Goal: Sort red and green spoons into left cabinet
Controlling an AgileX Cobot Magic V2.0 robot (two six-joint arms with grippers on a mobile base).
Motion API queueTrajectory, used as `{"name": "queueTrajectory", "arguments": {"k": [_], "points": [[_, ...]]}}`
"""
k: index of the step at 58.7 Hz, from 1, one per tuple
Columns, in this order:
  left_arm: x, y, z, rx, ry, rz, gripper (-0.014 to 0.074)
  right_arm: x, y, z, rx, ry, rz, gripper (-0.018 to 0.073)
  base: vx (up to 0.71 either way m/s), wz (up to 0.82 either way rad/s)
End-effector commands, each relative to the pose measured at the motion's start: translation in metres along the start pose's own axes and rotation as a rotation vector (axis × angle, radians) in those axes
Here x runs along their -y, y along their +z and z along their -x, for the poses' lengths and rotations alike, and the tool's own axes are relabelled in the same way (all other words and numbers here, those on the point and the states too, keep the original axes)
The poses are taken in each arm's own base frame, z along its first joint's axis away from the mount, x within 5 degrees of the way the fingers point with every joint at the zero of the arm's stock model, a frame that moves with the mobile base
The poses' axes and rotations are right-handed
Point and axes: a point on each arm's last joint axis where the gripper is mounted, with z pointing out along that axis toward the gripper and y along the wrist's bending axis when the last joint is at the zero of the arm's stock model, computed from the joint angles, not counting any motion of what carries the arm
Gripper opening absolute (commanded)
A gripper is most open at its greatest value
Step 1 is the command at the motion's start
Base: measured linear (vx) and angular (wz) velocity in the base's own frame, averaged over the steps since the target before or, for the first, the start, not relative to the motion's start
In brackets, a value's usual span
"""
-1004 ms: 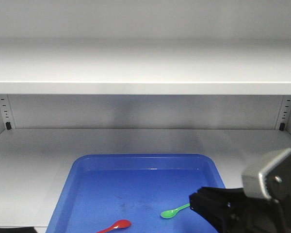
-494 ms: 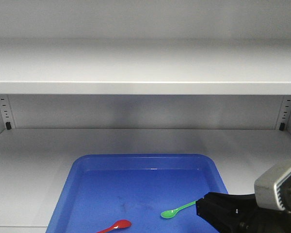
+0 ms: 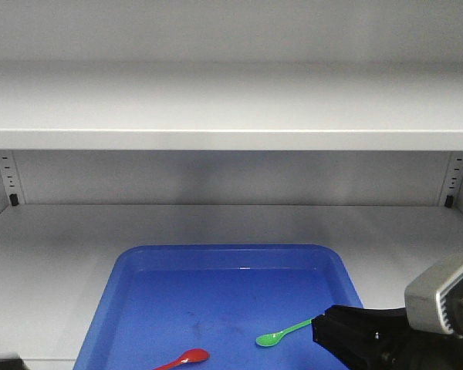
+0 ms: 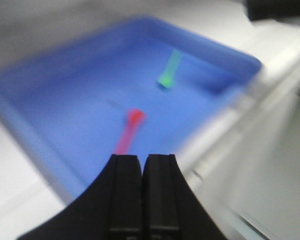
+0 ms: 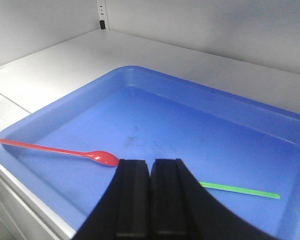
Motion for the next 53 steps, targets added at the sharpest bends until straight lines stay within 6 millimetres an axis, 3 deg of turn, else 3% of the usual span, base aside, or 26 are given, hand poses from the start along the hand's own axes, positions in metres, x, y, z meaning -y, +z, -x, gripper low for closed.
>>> {"name": "queueTrajectory", "arguments": {"k": [1,9,15,21,39,47,53], "points": [[-0.012,-0.017,0.023,0.198,0.02,0.169,0.0,0.002,-0.005,0.016,0.091,0.006,-0.035,-0.0004,0.0,0.0],[-0.023,-0.042,0.032,0.345,0.024,0.374,0.0,0.002,-0.005,0.016,0.092,0.006,-0.035,-0.0004,0.0,0.01],[-0.021,-0.059,0.028,0.412,0.008,0.457,0.0,0.002,-0.005,0.016,0.092,0.006,-0.035,-0.0004,0.0,0.0],[-0.019,-0.064,0.004,0.442,-0.047,0.508,0.0,0.002,-0.005,0.016,0.092,0.006,-0.035,-0.0004,0.0,0.0],[-0.009,-0.05,-0.095,0.39,-0.122,0.545,0.0,0.002,-0.005,0.016,0.092,0.006,-0.035,-0.0004,0.0,0.0],[-0.005,-0.051,-0.117,0.43,-0.108,0.558,0.0,0.002,-0.005,0.016,0.092,0.006,-0.035,-0.0004,0.0,0.0],[-0.006,-0.048,-0.12,0.414,-0.116,0.56,0.0,0.002,-0.005,0.015,0.089,0.006,-0.033,-0.0004,0.0,0.0]]}}
